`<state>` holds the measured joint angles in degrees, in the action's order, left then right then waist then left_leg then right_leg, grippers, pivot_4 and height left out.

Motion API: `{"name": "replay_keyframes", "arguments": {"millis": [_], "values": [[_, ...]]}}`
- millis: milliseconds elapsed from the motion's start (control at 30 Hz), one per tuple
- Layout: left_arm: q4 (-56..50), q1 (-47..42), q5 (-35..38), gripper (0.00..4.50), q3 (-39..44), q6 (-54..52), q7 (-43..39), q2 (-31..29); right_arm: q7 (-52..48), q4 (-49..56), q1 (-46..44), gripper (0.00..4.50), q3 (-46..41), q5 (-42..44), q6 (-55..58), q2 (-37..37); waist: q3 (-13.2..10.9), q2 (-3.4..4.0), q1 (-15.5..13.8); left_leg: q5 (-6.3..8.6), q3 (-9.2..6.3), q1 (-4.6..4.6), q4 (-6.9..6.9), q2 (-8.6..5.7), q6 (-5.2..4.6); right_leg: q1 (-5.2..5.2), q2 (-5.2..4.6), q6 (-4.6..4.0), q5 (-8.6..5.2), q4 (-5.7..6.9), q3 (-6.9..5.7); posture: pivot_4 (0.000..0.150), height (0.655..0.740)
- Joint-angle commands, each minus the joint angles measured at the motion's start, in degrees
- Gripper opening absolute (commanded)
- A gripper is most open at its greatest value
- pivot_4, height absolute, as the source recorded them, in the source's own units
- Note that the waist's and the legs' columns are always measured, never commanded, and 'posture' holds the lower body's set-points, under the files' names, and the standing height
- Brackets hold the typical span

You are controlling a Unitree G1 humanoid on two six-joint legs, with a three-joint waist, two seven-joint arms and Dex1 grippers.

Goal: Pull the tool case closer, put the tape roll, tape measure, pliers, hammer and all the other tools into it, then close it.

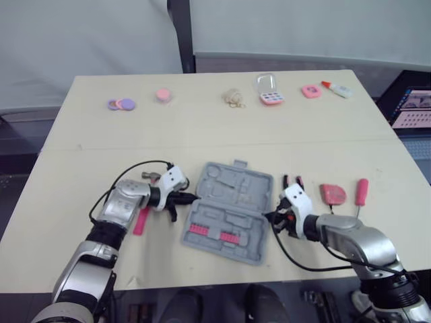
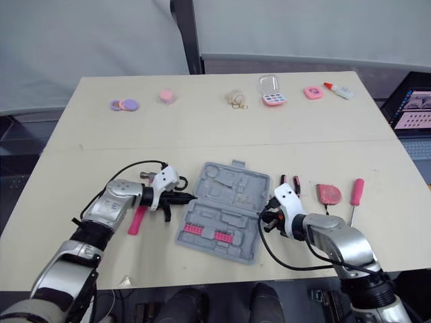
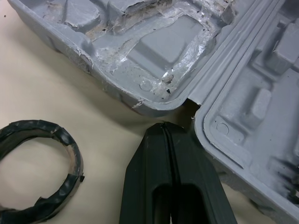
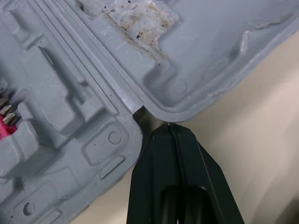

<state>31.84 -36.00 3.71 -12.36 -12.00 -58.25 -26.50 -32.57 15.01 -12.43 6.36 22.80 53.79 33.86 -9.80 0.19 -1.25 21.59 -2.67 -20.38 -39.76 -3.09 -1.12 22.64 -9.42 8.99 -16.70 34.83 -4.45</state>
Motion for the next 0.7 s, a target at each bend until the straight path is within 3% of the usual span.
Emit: {"name": "replay_keyframes", "arguments": {"millis": [33, 400, 700], "values": [[-1.4, 0.2, -0.3, 0.03, -0.2, 0.0, -0.1, 0.8, -1.0, 0.5, -0.5, 0.01, 0.0, -0.1, -1.1, -0.2, 0.0, 0.00, 0.0, 0.00, 0.00, 0.00, 0.00, 0.00, 0.00, 0.00, 0.00, 0.00, 0.00, 0.00, 0.00, 0.150, 0.7400], [-5.1, 2.1, -0.1, 0.03, -0.5, -2.4, -1.0, 0.8, -1.6, 1.0, -0.2, 0.01, 0.0, -0.5, -1.3, -0.5, 0.0, 0.00, 0.1, 0.00, -0.01, 0.00, 0.00, -0.01, 0.00, 0.00, 0.00, 0.00, 0.00, 0.03, 0.00, 0.150, 0.7400], [-19.5, 10.9, 2.0, 0.03, -0.4, -10.4, -1.9, -2.5, -3.0, 4.4, 2.4, 0.01, -0.6, 0.8, -0.8, 0.3, 0.0, 0.01, 0.4, 0.00, -0.31, 0.03, 0.04, 0.02, 0.01, 0.01, 0.00, 0.00, 0.00, 0.03, 0.01, 0.150, 0.7400]]}}
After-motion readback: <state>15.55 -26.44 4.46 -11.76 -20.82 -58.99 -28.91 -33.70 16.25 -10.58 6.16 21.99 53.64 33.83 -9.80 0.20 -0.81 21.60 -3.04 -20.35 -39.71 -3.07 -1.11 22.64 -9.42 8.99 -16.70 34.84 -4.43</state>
